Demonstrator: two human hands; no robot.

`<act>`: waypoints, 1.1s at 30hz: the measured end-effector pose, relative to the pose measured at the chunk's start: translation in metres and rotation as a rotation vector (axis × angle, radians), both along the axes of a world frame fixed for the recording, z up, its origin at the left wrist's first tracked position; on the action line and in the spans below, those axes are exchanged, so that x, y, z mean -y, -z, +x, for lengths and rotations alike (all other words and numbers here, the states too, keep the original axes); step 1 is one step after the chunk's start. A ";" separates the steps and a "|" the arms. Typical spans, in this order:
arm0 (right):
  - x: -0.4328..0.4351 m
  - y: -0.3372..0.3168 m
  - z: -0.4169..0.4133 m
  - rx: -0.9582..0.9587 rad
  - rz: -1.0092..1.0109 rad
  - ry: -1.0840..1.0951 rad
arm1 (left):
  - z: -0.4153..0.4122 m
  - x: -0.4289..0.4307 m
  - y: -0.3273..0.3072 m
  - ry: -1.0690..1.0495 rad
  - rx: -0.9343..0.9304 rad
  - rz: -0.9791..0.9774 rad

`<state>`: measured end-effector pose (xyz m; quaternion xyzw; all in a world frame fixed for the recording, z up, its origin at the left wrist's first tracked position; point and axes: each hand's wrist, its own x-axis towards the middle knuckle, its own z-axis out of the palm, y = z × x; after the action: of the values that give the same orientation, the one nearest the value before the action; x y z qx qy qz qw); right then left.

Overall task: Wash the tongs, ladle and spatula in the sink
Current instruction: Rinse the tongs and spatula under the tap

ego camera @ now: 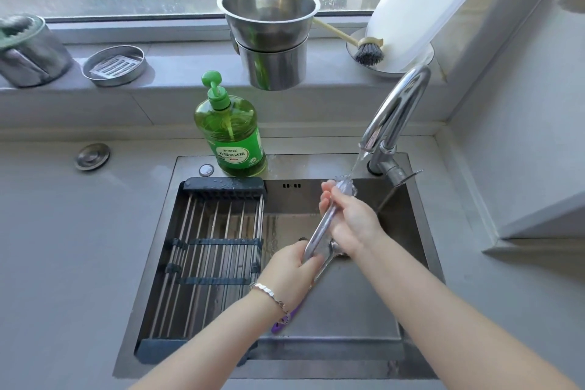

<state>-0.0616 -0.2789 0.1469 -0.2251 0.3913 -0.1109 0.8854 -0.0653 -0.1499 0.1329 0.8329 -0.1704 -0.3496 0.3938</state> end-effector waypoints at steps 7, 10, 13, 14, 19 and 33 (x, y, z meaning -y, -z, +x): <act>0.004 -0.006 0.004 -0.017 0.071 -0.033 | -0.002 -0.008 0.003 0.067 0.185 0.046; 0.001 -0.003 0.004 0.097 0.035 -0.061 | 0.001 -0.007 0.004 0.016 0.154 0.026; 0.003 -0.007 0.005 0.047 -0.041 -0.099 | 0.004 -0.007 0.003 0.034 0.171 0.027; 0.007 -0.008 0.006 -0.016 -0.070 -0.105 | 0.005 -0.007 0.002 0.052 0.181 0.024; 0.016 -0.011 0.007 -0.260 -0.147 -0.161 | 0.008 -0.007 -0.007 0.062 0.162 -0.034; 0.040 0.005 -0.023 0.001 -0.115 -0.074 | 0.049 0.084 -0.015 0.107 0.035 0.125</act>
<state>-0.0846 -0.3188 0.1415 -0.2898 0.3751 -0.1004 0.8748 -0.0163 -0.2337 0.1481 0.8514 -0.1996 -0.3655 0.3188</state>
